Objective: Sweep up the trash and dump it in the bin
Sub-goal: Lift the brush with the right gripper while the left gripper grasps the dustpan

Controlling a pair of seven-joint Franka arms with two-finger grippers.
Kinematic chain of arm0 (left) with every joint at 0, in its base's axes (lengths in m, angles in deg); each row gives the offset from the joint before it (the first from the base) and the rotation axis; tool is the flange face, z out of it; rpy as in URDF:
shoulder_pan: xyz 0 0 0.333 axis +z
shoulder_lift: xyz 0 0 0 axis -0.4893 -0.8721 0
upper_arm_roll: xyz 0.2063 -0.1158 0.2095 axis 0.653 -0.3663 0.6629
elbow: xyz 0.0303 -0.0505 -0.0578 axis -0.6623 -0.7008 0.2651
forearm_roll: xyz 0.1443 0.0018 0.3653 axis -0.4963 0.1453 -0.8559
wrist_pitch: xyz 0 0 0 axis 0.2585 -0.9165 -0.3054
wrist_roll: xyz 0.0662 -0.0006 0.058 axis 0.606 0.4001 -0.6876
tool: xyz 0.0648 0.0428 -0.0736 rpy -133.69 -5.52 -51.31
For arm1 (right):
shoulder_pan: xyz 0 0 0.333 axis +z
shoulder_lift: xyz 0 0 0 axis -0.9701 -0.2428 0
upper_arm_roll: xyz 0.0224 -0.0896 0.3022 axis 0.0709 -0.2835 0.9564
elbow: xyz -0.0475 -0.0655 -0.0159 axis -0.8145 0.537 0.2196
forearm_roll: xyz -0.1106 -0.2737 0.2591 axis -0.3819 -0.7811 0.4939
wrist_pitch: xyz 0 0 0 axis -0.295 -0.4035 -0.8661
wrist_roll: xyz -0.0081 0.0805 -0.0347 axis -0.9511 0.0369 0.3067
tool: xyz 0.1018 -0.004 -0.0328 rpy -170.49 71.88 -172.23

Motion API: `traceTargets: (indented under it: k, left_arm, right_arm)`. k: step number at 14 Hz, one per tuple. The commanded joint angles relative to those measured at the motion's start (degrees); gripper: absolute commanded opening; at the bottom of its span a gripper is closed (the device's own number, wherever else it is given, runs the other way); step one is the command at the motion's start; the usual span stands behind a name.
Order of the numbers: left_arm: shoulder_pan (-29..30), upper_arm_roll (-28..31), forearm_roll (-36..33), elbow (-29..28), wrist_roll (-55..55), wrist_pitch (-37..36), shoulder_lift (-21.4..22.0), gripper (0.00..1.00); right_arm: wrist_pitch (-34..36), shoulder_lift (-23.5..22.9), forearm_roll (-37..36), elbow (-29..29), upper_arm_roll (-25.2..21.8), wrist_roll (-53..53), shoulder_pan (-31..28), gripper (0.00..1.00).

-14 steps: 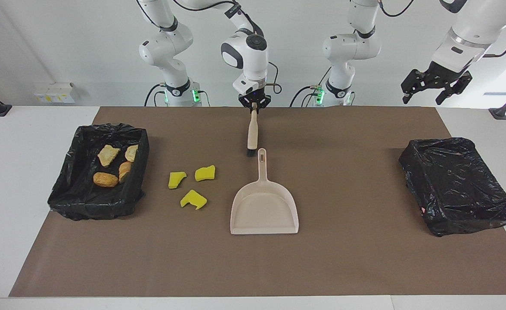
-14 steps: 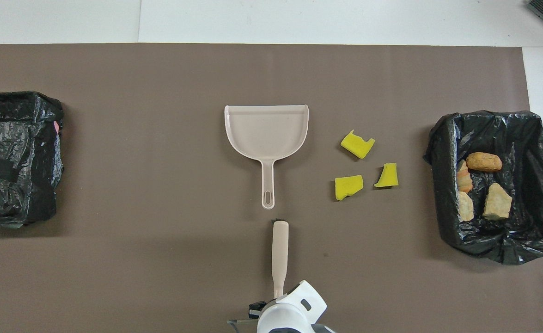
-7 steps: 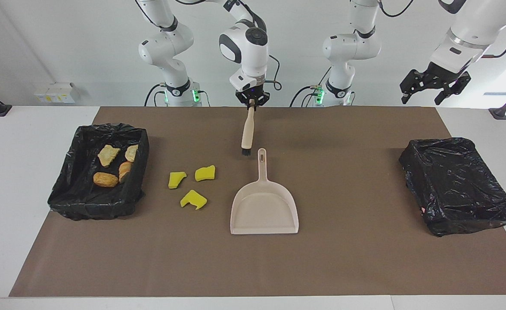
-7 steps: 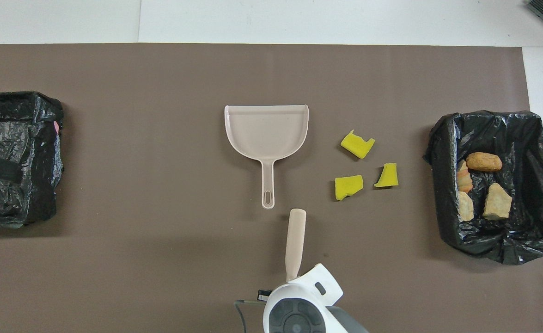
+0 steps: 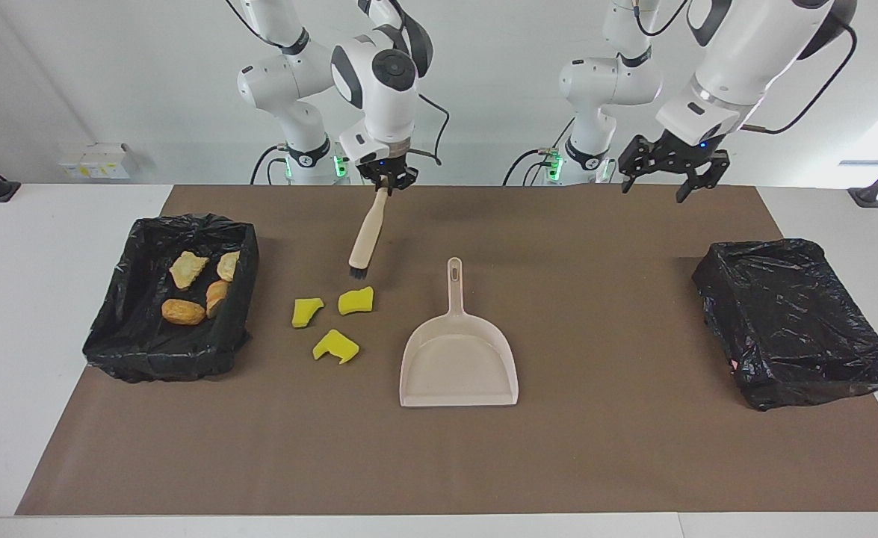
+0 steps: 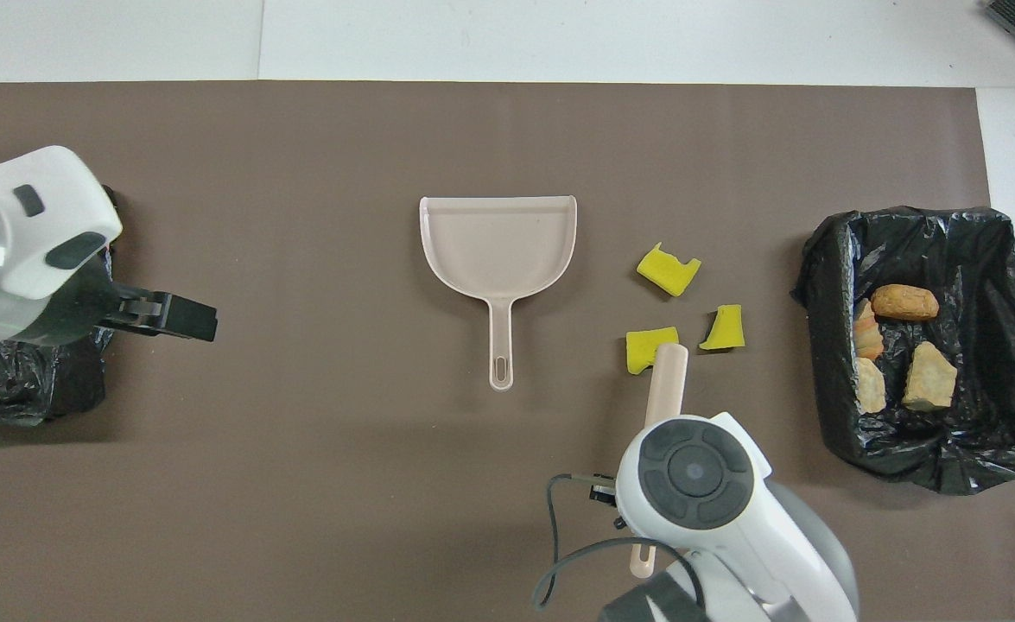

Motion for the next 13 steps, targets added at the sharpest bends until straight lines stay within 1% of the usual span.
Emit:
traceTargets:
  k: [1, 3, 6, 8, 9, 11, 13]
  left_arm:
    - [-8.3, 0.9, 0.59, -2.24, -9.0, 9.48, -2.89, 1.0]
    - [-12.36, 0.9, 1.2, -2.24, -15.42, 16.08, -7.11, 1.0]
    - [-15.53, 0.9, 1.82, -2.41, -20.72, 21.81, -11.95, 1.0]
    - [-18.52, 0.99, 1.82, -2.67, -24.31, 27.33, -15.72, 1.0]
    - [-19.92, 0.99, 1.82, -2.68, -26.16, 29.97, -17.74, 1.0]
    - [-21.34, 0.9, 1.82, -2.76, -26.96, 31.22, -20.48, 1.0]
    - [-22.57, 0.9, 1.82, -3.55, -26.88, 32.45, -21.63, 1.0]
  right_arm:
    - [0.44, 0.19, -3.4, -2.03, 0.6, 7.01, -6.72, 0.0]
    - [-0.87, 0.36, -6.05, -3.62, 0.6, 12.47, -11.56, 0.0]
    - [-5.95, 0.98, -6.41, -6.6, 0.6, 19.33, -17.89, 0.0]
    - [-8.51, 0.54, -6.41, -6.96, 0.69, 26.08, -23.16, 0.0]
    - [-9.83, 0.45, -6.41, -7.4, 0.69, 29.43, -24.75, 0.0]
    - [-11.68, -0.33, -6.41, -7.75, 0.86, 30.95, -25.03, 0.0]
    - [-13.61, -1.91, -6.41, -7.67, 0.87, 32.52, -24.76, 0.0]
